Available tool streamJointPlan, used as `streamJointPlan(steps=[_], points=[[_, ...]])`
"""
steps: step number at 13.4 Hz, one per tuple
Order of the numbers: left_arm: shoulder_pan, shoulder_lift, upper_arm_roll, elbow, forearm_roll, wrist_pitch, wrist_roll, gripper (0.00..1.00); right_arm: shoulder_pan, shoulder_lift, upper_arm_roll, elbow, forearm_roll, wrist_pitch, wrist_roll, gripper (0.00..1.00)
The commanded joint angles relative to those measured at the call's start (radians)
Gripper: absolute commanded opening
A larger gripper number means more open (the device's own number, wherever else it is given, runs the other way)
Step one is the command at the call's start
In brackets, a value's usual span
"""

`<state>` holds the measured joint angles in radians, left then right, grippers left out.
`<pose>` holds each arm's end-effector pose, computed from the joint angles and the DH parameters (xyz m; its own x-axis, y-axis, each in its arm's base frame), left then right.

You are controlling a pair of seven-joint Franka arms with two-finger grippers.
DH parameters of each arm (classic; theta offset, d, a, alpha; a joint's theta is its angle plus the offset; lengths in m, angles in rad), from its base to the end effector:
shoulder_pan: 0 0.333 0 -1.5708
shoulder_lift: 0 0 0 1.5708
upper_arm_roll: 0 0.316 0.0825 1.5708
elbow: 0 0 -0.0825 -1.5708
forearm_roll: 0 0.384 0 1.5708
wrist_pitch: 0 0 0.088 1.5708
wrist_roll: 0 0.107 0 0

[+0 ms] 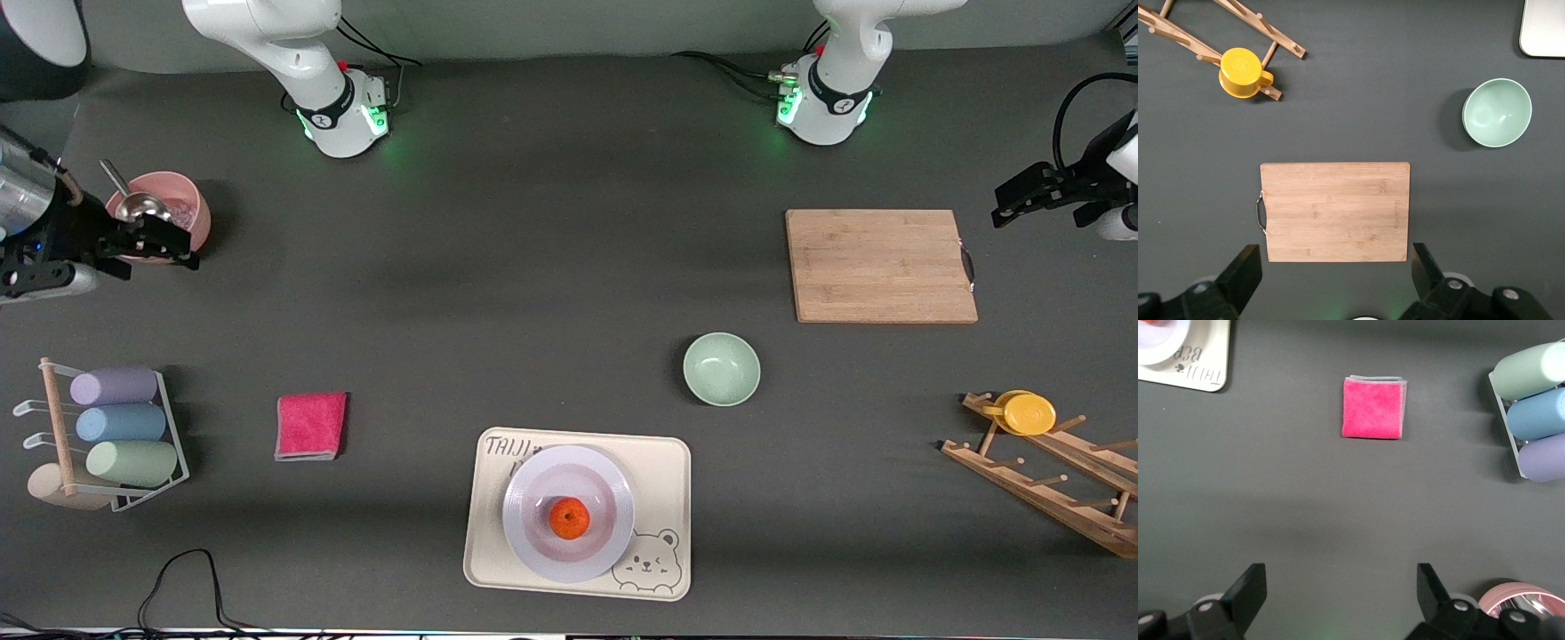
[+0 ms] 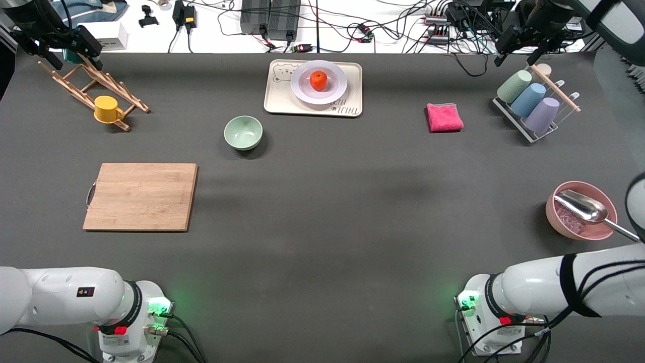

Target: Place orange and plate with both arms

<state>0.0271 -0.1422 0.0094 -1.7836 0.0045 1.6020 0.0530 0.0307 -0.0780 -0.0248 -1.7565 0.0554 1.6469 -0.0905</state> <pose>0.5091 0.0194 0.6023 0.9991 -0.0168 -0.0395 -0.0169 -0.9999 -0.0011 0.5328 0.0082 0.5856 0.9954 0.0920 -0.0265 0.0903 -0.9941 -0.0596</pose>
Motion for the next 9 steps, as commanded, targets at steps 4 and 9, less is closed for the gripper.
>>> streamJointPlan(steps=[4, 9], points=[[0.008, 0.009, 0.003, 0.026, -0.011, -0.005, 0.016, 1.0, 0.091, -0.035, -0.089, -0.038, 0.015, 0.031, 0.029, 1.0], [0.007, 0.007, 0.003, 0.027, -0.009, 0.001, 0.016, 1.0, 0.084, -0.035, -0.078, -0.037, 0.017, 0.043, 0.029, 1.0]])
